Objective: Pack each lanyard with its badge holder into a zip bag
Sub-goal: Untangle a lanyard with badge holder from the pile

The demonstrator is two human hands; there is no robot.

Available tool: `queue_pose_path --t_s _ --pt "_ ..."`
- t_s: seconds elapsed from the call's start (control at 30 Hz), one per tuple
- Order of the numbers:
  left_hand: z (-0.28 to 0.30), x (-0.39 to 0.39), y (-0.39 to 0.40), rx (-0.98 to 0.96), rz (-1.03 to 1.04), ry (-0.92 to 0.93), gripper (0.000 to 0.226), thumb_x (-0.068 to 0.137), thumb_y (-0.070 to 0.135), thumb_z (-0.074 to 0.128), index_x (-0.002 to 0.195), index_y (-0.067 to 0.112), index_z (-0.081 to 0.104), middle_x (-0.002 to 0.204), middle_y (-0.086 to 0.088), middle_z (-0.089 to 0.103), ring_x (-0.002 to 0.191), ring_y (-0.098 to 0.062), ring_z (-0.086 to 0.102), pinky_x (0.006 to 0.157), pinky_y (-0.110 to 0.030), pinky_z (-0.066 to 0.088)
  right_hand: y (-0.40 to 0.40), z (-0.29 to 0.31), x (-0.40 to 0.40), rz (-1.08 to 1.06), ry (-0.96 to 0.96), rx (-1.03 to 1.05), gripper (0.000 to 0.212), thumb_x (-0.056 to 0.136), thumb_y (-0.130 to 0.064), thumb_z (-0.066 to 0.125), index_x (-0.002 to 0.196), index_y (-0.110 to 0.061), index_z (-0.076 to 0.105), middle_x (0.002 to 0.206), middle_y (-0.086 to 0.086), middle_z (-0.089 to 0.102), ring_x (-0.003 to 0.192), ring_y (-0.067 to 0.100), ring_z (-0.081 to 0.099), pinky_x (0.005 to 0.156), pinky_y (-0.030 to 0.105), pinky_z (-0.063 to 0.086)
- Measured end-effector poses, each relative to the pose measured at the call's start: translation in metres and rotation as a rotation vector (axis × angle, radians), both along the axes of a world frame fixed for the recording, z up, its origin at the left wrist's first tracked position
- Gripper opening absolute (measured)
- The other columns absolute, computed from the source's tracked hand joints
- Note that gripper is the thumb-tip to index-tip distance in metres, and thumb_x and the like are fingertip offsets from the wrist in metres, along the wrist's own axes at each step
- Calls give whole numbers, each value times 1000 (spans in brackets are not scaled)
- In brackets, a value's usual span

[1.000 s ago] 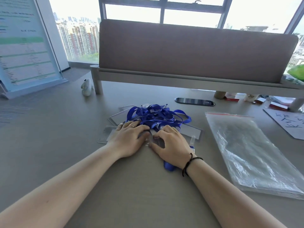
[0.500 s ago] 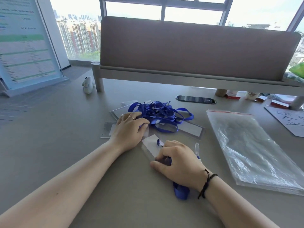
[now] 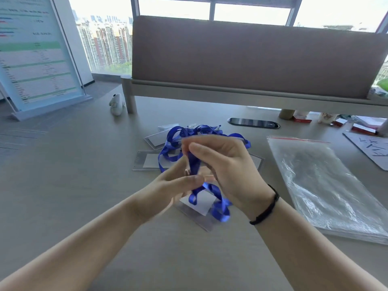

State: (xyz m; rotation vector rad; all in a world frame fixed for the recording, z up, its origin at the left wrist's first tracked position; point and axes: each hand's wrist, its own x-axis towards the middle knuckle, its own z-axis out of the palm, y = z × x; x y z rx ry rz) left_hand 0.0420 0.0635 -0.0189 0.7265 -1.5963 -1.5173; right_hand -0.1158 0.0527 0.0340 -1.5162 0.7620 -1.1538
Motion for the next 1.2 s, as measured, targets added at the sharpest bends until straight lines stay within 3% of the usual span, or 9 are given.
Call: queue_pose_path --t_s 0.17,0.33,0.53,0.67,0.83,0.93,1.03,1.1,1.2 --pt "-1 4 -1 -23 200 -79 20 90 26 66 106 16 73 54 -4 49 62 -26 60 87 -40 53 -9 26 5 -116 -130 -103 17 88 0 69 101 -9 75 93 3 78 86 12 71 80 25 58" --pt "2 34 -8 220 323 136 27 86 34 66 71 12 67 48 3 22 39 -15 28 57 -35 49 -33 -9 -34 -471 437 -426 29 82 -6 74 109 -16 75 105 -9 70 95 5 68 89 22 53" --pt "11 38 -15 219 519 276 40 89 38 57 60 16 41 58 -2 18 52 -18 25 49 -28 35 -17 -61 -48 -314 832 -413 15 81 -29 76 96 -28 74 85 -12 67 82 6 61 81 31 50" --pt "17 24 -12 247 484 498 45 92 37 52 51 17 57 84 -11 65 87 -26 64 85 -37 49 -7 -62 -33 -197 789 -321 28 77 -63 66 81 -36 62 77 -11 58 78 8 54 72 23 45" --pt "36 -5 -3 306 260 634 49 93 42 46 75 8 75 114 -18 72 117 -28 66 107 -44 47 5 -65 -9 -142 829 -329 67 60 -88 58 87 -27 57 89 -12 55 95 11 47 87 29 44" --pt "42 -22 3 232 164 608 39 94 40 49 85 7 66 80 -13 68 88 -32 72 101 -47 52 8 -68 0 -39 662 -269 45 73 -68 68 90 -28 60 98 -13 59 103 18 53 92 39 48" --pt "49 -24 3 128 183 509 29 88 43 56 75 17 51 60 0 40 47 -17 46 66 -37 56 9 -62 -8 53 495 -145 21 90 -33 67 76 -18 63 73 -15 60 72 9 56 73 34 50" --pt "49 -17 -3 62 332 409 30 88 40 60 73 17 47 56 3 33 42 -11 28 45 -24 38 6 -57 -22 73 505 -42 31 96 -28 63 70 -12 63 58 -8 61 55 10 49 60 29 43" --pt "34 -4 -13 -25 507 198 27 86 32 62 71 13 50 52 1 36 42 -12 23 43 -22 24 -1 -54 -38 57 523 23 34 99 -32 57 67 -21 62 50 -5 51 48 14 44 52 27 38"
